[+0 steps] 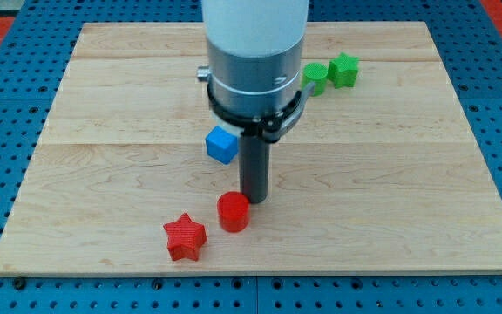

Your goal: Point at the green star

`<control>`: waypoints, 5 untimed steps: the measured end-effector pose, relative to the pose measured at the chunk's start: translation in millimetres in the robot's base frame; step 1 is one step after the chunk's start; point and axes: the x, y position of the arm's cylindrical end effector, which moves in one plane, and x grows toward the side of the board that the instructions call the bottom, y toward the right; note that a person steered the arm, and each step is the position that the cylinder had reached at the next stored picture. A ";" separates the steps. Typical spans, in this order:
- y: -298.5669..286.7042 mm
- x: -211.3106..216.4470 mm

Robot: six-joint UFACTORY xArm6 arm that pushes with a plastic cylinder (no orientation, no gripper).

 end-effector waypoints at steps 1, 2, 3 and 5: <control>12.2 33.9; -29.6 34.8; 59.5 8.8; 254.6 -182.5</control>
